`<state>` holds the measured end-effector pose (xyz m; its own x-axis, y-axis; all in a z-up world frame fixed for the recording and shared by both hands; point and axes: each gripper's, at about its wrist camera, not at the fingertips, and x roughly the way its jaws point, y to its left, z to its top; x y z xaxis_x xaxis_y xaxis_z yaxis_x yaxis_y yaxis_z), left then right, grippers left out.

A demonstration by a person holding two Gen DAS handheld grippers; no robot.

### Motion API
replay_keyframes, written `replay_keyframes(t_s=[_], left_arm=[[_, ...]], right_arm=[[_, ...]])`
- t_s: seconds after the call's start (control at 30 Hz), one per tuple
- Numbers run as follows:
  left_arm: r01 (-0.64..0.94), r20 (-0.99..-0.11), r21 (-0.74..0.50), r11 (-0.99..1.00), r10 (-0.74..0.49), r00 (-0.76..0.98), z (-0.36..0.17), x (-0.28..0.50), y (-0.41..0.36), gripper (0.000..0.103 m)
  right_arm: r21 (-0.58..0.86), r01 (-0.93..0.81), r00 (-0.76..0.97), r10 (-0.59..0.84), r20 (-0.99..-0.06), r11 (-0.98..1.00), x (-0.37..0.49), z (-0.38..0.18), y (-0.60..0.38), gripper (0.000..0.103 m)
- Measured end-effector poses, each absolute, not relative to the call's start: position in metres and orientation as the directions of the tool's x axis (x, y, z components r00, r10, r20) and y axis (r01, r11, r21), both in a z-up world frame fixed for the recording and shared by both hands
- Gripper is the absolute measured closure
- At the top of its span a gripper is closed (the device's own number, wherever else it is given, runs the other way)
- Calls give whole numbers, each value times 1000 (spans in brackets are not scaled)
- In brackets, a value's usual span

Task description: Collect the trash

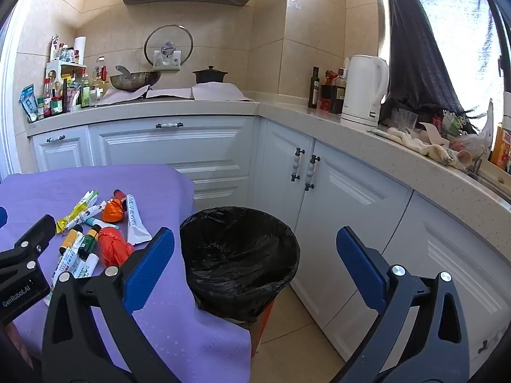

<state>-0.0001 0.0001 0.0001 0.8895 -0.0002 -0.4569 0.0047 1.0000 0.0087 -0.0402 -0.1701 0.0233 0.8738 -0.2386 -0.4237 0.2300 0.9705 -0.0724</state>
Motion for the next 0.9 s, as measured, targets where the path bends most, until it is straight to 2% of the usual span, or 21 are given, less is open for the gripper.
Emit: replay_keyframes(t_s=[0.33,0.9], left_arm=[[-25,-415,-4,1000,21,910,2,0,4,6],[1,-443,6,1000,2,896,0,-5,-1,6]], right_arm=[[-80,237,872,-248,-423,968,-42,24,-171,4],[-69,234,874,-241,-421,970,-45,22,-174,4]])
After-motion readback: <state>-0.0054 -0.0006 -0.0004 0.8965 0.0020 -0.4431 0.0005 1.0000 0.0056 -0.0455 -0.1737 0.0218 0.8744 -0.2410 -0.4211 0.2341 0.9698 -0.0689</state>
